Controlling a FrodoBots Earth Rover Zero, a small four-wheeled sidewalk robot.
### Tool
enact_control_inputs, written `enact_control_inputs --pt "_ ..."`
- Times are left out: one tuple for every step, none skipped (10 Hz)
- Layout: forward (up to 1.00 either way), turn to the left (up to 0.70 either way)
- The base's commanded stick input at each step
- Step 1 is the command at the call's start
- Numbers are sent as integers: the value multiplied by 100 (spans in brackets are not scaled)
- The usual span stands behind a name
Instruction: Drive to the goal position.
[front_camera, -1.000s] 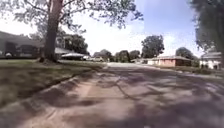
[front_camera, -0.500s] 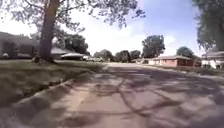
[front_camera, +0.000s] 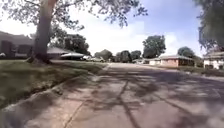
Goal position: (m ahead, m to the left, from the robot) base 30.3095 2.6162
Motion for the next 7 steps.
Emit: enact_control_inputs --pt "100 0" --pt "100 0" --pt "100 0" --pt "100 0" --pt "100 0" --pt "100 0" --pt "100 0"
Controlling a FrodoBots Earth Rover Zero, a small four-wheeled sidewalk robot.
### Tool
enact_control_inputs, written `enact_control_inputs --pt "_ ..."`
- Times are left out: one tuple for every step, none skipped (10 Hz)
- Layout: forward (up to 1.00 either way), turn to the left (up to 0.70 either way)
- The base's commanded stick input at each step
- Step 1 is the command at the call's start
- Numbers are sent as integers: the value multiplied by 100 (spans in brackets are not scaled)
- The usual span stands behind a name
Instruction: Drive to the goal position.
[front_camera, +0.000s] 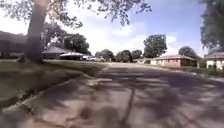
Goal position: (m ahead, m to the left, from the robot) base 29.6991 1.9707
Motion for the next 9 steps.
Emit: enact_control_inputs --pt "100 0" --pt "100 0" --pt "100 0" --pt "100 0" --pt "100 0" --pt "100 0" --pt "100 -22" --pt "100 -32" --pt "100 -35"
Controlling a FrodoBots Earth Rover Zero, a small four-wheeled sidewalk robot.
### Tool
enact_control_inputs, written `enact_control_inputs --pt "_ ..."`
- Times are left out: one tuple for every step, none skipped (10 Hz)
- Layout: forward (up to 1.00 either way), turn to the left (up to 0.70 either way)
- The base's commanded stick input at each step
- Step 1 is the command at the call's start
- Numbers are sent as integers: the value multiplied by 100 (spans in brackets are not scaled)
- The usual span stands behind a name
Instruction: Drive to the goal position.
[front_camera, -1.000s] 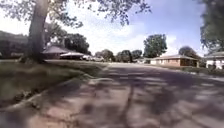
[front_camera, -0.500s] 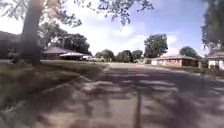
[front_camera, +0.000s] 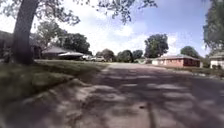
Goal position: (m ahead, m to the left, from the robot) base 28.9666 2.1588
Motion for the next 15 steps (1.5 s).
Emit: enact_control_inputs --pt "100 -6" --pt "100 0" --pt "100 0" --pt "100 0" --pt "100 0" --pt "100 0" --pt "100 0" --pt "100 0" --pt "100 0" --pt "100 0" --pt "100 0" --pt "100 0" --pt "100 0" --pt "100 0" --pt "100 0"
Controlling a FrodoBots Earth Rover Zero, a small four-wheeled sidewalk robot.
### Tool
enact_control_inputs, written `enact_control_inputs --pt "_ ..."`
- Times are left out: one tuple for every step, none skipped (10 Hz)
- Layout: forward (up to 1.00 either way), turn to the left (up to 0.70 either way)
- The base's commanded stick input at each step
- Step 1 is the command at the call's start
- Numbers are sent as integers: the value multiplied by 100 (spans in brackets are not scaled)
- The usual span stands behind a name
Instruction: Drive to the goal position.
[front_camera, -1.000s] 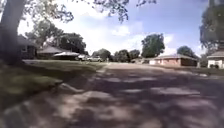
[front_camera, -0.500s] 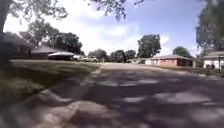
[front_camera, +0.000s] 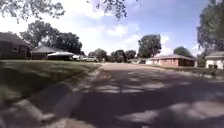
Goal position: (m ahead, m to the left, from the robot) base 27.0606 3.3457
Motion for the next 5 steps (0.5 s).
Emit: enact_control_inputs --pt "100 0" --pt "100 18" --pt "100 40" --pt "100 26" --pt "100 6"
